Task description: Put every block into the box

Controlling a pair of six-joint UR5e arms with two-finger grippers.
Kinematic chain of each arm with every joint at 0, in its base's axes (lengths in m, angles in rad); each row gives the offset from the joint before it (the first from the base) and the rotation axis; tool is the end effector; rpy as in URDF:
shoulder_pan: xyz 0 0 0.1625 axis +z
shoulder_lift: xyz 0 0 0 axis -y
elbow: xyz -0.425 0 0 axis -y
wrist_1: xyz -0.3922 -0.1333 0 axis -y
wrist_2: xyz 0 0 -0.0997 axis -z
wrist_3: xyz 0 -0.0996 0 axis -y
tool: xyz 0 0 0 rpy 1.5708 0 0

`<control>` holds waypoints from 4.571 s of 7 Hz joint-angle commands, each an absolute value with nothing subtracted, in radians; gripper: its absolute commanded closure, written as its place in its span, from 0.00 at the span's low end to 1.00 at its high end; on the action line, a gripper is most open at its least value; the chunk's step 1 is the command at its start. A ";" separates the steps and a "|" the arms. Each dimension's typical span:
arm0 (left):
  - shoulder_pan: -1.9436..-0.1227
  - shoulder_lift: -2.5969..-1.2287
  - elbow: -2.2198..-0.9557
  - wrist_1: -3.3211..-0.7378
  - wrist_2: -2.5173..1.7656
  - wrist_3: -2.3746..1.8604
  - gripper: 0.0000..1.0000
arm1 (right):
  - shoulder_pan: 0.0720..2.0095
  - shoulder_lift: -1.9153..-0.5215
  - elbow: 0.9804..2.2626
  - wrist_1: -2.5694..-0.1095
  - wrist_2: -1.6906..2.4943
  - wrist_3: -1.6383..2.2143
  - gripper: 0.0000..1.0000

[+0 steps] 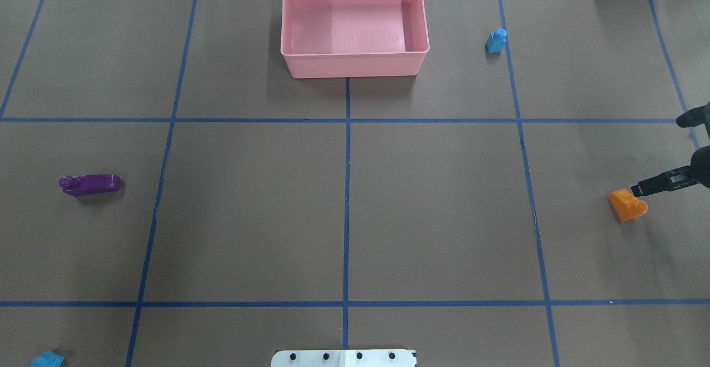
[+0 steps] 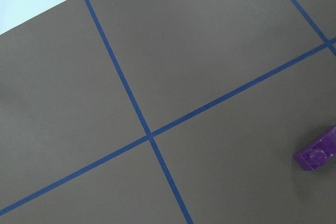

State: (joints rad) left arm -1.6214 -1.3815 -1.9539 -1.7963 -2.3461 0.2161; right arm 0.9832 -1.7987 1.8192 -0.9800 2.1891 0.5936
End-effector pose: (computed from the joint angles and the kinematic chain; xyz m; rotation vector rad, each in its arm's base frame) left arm -0.0850 -0.4211 0.5288 0.4976 0.7064 0.3176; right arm -0.1723 -0.3950 0.5777 0.1579 -0.8266 -0.1833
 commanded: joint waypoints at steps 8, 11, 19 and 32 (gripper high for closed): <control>-1.621 -1.382 -1.951 -1.796 -2.347 0.216 0.00 | 0.831 -1.792 1.828 -0.974 2.020 0.667 1.00; -1.621 -1.382 -1.951 -1.796 -2.345 0.216 0.00 | 0.912 -1.667 1.957 -0.977 2.026 0.708 1.00; -1.621 -1.384 -1.951 -1.796 -2.345 0.212 0.00 | 0.925 -0.627 1.169 -1.206 1.976 0.997 1.00; -1.621 -1.385 -1.959 -1.897 -2.345 0.207 0.00 | 0.896 -0.413 1.033 -1.623 1.882 0.875 0.00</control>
